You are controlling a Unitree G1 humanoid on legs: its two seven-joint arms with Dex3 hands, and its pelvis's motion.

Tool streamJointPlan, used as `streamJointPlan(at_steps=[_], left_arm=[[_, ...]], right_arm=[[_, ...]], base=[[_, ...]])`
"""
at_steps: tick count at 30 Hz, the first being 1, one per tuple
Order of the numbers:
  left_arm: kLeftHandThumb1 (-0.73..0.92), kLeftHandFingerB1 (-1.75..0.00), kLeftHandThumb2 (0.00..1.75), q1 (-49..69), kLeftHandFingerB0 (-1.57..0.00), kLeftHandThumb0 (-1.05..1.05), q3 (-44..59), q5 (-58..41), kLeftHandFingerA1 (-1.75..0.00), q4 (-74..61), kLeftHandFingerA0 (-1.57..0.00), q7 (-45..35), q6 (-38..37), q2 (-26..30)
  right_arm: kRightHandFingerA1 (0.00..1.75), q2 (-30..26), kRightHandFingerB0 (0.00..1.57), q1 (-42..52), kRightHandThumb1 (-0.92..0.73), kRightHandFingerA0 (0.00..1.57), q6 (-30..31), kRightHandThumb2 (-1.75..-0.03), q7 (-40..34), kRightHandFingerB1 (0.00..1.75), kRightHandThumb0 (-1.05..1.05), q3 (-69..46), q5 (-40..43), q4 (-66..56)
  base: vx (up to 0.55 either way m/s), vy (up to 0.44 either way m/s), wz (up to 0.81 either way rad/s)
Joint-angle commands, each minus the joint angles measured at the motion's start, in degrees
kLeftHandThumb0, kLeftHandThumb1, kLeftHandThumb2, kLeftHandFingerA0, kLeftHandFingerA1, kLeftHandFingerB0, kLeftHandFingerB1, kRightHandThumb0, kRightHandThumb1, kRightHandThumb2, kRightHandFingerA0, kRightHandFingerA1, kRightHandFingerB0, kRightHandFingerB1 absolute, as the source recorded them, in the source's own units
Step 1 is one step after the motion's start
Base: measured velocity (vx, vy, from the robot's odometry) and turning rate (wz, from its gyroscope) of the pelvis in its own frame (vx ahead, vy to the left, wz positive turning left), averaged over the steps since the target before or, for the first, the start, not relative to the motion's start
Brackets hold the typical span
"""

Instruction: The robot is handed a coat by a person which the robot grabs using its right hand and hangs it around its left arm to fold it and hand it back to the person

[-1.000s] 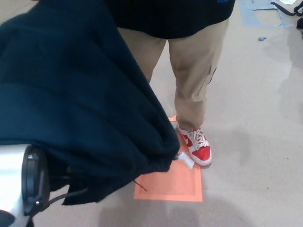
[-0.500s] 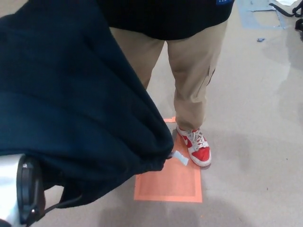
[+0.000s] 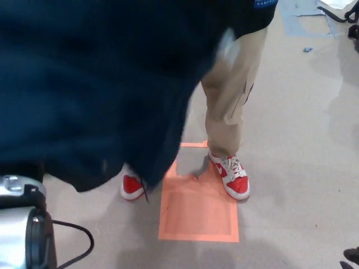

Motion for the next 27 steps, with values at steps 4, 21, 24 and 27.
streamJointPlan(at_steps=[4,21,24,27], left_arm=[[0.47,-0.48,1.04,4.6,0.0,-0.37,-1.5,-3.0,-0.47,-7.3,0.0,-1.6,6.1,-0.2],[0.49,-0.48,1.05,19.6,0.0,-0.36,-2.1,-3.1,-0.47,-12.4,0.0,-2.8,3.1,0.8],[0.51,-0.48,1.05,22.9,0.0,-0.36,-1.6,-4.0,-0.47,-11.4,0.0,-4.1,1.7,1.0],[0.56,-0.48,1.08,28.0,0.0,-0.34,-0.2,-5.5,-0.48,-10.2,0.0,-6.3,0.2,1.5]], right_arm=[[0.14,-0.9,0.0,1.2,-0.82,0.0,0.3,-1.11,-10.0,0.1,-0.85,3.4,-4.4,1.7],[0.18,-0.4,0.0,0.9,-0.81,0.0,-1.5,-1.11,-11.6,0.13,-0.84,3.2,-3.9,1.7],[0.22,0.0,0.0,0.8,-0.75,0.0,-1.6,-1.09,-11.8,0.19,-0.77,2.0,-2.9,1.2],[0.24,0.6,0.07,0.5,-0.76,0.07,-1.4,-1.04,-12.9,0.18,-0.83,0.3,-2.1,0.3]], base=[[0.0,0.0,0.0],[0.0,0.0,0.0],[0.0,0.0,0.0],[0.0,0.0,0.0]])
